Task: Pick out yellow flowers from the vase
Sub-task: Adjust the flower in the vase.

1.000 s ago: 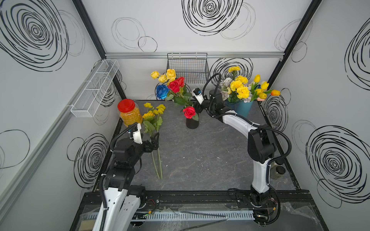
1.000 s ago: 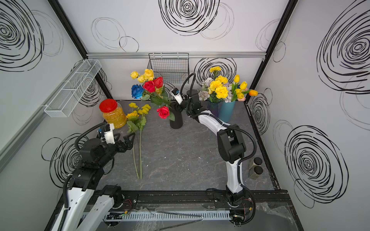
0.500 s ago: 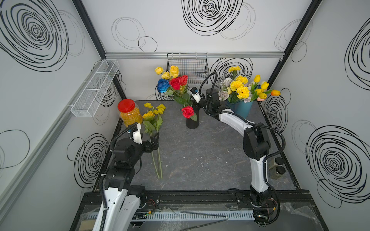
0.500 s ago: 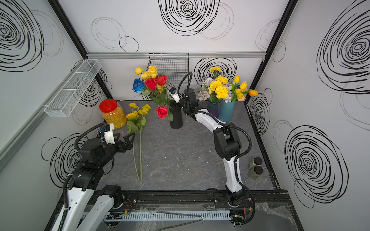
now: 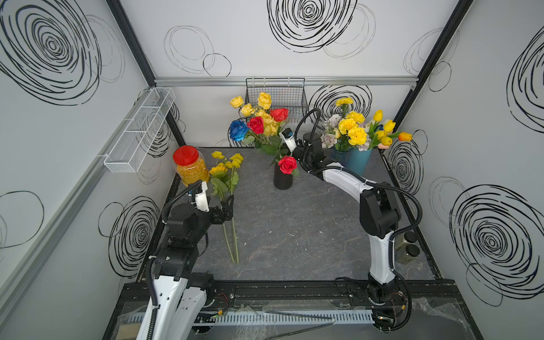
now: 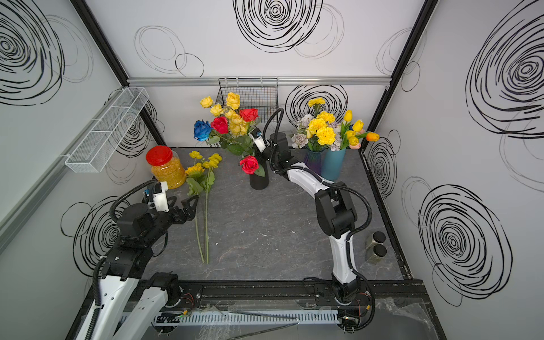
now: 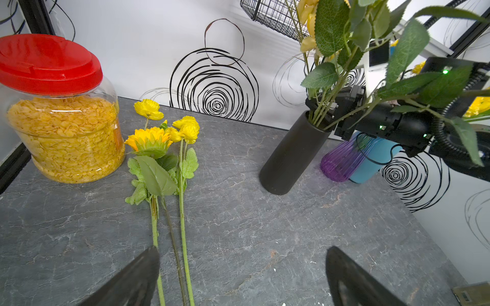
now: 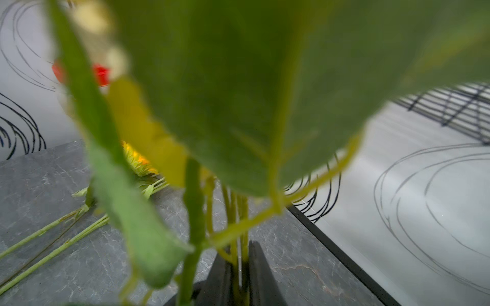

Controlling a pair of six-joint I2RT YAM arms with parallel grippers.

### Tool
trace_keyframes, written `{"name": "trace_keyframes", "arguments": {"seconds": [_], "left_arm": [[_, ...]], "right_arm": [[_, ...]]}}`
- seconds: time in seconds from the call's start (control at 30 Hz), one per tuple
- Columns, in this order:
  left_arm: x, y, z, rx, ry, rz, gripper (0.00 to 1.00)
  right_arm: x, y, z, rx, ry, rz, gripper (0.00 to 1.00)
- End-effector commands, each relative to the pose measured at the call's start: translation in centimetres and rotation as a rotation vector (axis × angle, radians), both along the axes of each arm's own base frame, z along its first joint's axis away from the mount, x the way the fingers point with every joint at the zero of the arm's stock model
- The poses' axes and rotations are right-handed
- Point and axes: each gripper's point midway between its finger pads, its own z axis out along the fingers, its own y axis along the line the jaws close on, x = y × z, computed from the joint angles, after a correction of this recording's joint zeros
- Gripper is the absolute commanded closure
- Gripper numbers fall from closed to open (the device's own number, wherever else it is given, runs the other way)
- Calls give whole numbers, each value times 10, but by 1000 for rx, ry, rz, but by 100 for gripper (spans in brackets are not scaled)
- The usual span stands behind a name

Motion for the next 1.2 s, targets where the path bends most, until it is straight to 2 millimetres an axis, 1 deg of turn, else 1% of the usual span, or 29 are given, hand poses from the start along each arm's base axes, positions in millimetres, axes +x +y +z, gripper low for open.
{"name": "trace_keyframes", "arguments": {"seconds": [0.0,0.1,0.4,0.57,0.8,0.87,1.03,1.1,1.17], "left_arm": [[2,0,8,-12,-38,-3,1],[2,0,8,-13,-38,-2,1],[2,-1,8,-11,-40,-4,1],[1,0,9,-12,-42,-3,1],[2,0,9,-11,-42,-4,1],[1,-1,9,-12,-42,-5,1],[2,0,9,-13,-44,-3,1],[2,0,9,-13,-44,-4,1],[2,0,9,-13,-42,-3,1]], "right_arm": [[-3,-10,48,91,-60,-48,86],[-4,-15,53,116,-54,-71,87],[-15,-23,66,164,-69,-81,87],[-18,-25,73,190,-70,-86,87],[-24,-26,90,220,-86,-79,86],[-24,-22,85,191,-92,-71,85],[-14,-11,51,47,-90,-123,87],[-13,-10,43,29,-80,-124,86],[-14,-11,42,31,-75,-118,86]]}}
